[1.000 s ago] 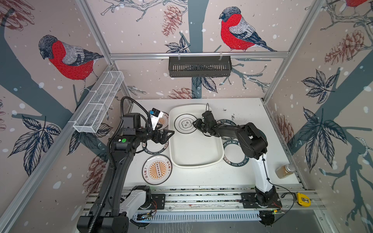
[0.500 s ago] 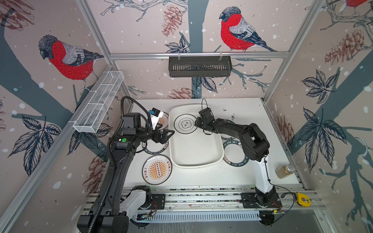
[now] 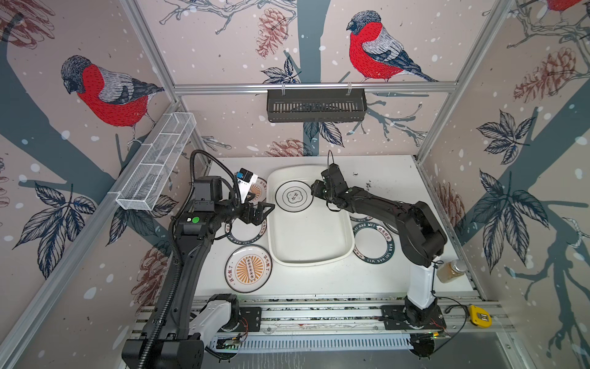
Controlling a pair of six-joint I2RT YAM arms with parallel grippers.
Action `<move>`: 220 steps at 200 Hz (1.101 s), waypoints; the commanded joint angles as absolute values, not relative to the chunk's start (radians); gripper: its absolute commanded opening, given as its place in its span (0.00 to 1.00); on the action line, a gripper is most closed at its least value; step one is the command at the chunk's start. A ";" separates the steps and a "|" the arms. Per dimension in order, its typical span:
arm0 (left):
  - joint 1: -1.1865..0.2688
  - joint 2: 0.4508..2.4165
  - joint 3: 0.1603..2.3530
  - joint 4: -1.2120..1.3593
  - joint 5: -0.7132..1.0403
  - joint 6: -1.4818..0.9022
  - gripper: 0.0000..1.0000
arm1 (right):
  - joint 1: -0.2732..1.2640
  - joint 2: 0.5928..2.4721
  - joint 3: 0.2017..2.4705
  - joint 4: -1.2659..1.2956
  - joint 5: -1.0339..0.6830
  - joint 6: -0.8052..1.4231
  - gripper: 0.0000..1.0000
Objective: Place the plates into the plastic bin on the countertop
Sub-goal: 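Withdraw the right gripper from the bin toward the plates nearer the robot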
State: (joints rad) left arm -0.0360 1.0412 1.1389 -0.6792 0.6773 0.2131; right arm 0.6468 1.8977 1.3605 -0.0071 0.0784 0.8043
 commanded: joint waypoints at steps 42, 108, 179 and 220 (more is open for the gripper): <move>-0.037 1.037 1.147 -0.678 0.644 0.259 0.98 | 0.576 1.453 1.039 0.022 0.206 0.741 0.61; -0.040 1.028 1.120 -0.662 0.656 0.246 0.98 | 0.264 1.111 0.694 0.040 0.022 0.782 0.61; -0.044 1.026 1.113 -0.664 0.665 0.252 0.98 | 0.032 1.149 0.722 -0.166 -0.164 0.726 0.65; -0.050 1.058 1.128 -0.665 0.682 0.255 0.98 | -0.039 1.039 0.614 -0.160 -0.071 0.799 0.68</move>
State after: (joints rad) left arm -0.0444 1.0424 1.1076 -0.6724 0.6529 0.2420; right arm 0.0013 1.0840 0.6514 -0.1417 -0.1223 0.7597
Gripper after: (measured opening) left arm 0.982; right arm 0.670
